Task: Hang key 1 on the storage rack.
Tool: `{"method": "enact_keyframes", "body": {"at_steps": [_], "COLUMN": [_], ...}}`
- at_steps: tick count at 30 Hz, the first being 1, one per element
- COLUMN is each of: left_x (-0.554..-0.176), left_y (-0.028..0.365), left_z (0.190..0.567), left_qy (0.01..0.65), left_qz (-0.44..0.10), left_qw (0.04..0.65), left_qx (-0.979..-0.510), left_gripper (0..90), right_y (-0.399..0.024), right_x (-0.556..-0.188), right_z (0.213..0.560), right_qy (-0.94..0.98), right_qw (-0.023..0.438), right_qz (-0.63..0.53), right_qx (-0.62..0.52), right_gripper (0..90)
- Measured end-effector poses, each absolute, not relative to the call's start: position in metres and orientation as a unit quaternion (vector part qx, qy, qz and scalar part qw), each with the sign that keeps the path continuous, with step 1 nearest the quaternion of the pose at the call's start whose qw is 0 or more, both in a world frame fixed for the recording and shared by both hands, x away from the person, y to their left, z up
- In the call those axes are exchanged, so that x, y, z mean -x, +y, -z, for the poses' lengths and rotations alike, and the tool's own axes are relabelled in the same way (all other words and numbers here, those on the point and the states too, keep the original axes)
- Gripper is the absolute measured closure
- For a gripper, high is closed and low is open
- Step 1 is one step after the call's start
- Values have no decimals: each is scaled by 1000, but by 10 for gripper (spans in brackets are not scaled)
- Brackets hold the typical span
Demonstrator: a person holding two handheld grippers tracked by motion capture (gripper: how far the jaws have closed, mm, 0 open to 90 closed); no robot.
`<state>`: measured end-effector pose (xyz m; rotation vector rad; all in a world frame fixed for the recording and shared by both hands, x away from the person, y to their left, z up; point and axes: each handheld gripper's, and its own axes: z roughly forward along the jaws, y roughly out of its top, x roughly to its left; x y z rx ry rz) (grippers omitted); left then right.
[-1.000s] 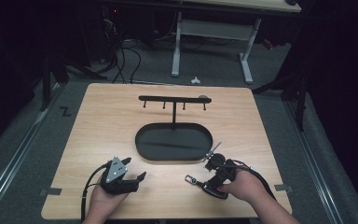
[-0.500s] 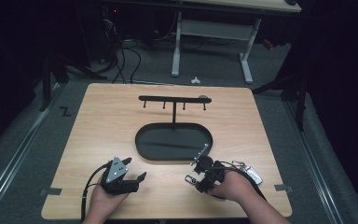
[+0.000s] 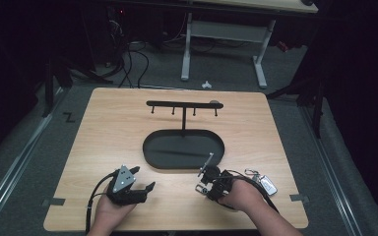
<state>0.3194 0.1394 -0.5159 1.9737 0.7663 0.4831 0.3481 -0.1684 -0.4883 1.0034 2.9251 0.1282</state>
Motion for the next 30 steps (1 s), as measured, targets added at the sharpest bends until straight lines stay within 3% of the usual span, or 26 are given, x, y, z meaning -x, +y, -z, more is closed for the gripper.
{"method": "enact_keyframes", "body": {"at_steps": [19,23,30], "left_x": [-319,-319,-319], "left_y": [138,138,139], "left_z": [517,517,516], "left_qy": [308,307,308], "left_qz": [-192,-191,-190], "left_qw": [465,465,466], "left_qx": [-807,-808,-808], "left_gripper": [231,233,235], "right_y": [-163,-163,-164], "right_x": [-349,-352,-355], "right_z": [489,489,489], "right_qy": [949,949,946], "right_qw": [17,16,9], "right_qz": [-28,-23,-26], "right_qx": [-314,-313,-323], "right_gripper": [690,757,800]}}
